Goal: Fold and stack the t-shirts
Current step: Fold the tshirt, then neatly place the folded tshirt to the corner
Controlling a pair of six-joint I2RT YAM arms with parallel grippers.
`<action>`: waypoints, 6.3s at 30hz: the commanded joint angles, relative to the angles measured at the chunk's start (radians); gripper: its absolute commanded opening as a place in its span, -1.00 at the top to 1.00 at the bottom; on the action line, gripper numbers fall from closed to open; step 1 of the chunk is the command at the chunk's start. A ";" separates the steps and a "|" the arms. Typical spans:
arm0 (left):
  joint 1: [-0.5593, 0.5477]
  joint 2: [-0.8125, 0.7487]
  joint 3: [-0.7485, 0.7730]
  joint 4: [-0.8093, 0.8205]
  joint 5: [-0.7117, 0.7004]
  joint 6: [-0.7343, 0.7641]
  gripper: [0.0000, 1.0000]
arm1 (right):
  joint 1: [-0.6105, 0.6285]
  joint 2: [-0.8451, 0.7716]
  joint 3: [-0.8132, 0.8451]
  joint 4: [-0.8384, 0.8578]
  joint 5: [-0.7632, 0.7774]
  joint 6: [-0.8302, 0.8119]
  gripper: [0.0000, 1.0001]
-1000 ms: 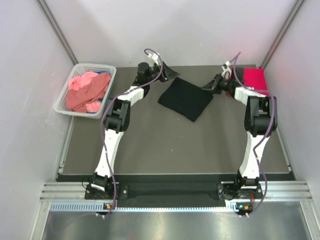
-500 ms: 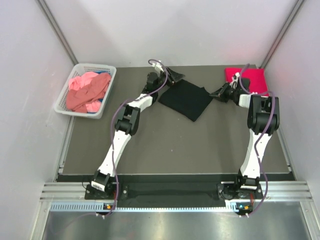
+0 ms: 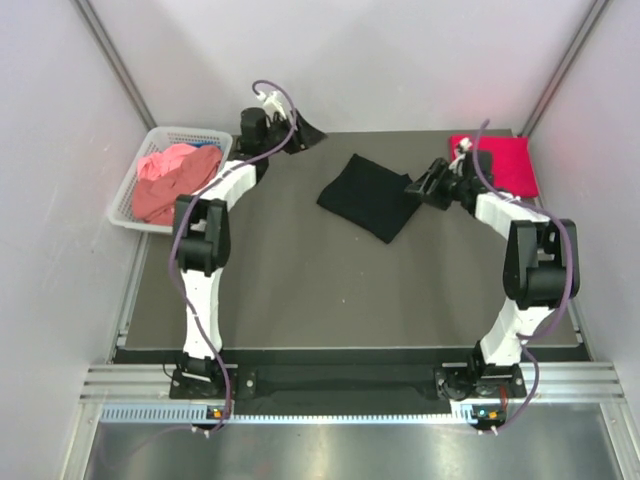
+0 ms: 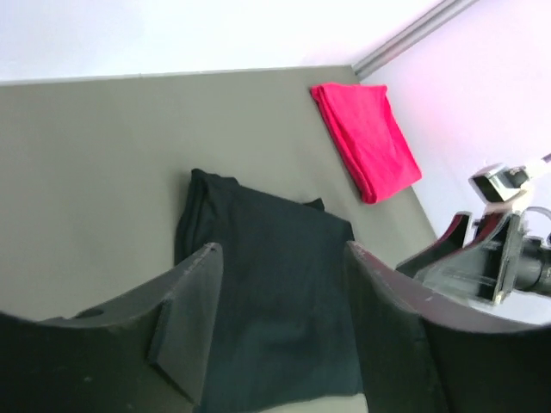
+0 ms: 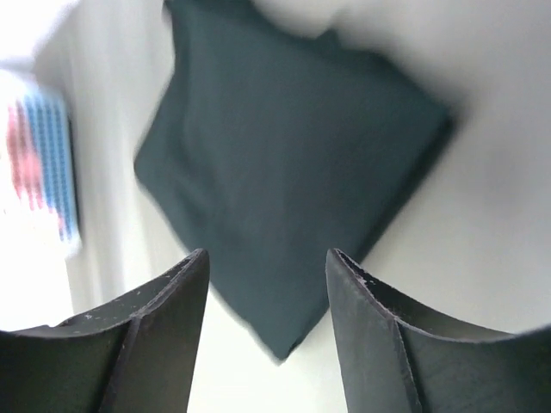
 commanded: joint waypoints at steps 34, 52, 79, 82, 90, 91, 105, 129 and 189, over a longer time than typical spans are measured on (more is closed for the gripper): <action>-0.032 0.012 -0.316 -0.059 0.067 0.090 0.01 | 0.288 -0.021 -0.252 -0.017 0.192 -0.127 0.32; -0.065 -0.219 -0.455 -0.482 -0.144 0.162 1.00 | 0.289 -0.266 -0.417 -0.284 0.356 -0.250 1.00; -0.148 -0.568 -0.553 -0.655 -0.057 0.219 0.74 | 0.003 -0.222 -0.217 -0.150 0.217 -0.242 -0.44; -0.145 -0.594 -0.550 -0.703 -0.051 0.248 0.73 | 0.003 -0.157 -0.206 -0.104 0.259 -0.245 -0.46; -0.134 -0.657 -0.576 -0.705 -0.033 0.253 0.74 | -0.019 -0.039 -0.198 -0.059 0.293 -0.167 -0.41; -0.133 -0.655 -0.576 -0.701 -0.014 0.251 0.75 | -0.016 -0.030 -0.195 -0.054 0.304 -0.165 -0.39; -0.128 -0.669 -0.604 -0.668 0.007 0.227 0.80 | 0.018 0.033 -0.130 -0.068 0.255 -0.227 0.42; -0.118 -0.629 -0.615 -0.726 -0.056 0.323 0.84 | 0.021 -0.035 0.400 -0.456 0.367 -0.685 1.00; -0.082 -0.608 -0.631 -0.709 -0.013 0.305 0.86 | -0.313 0.658 1.247 -0.289 0.287 -0.828 1.00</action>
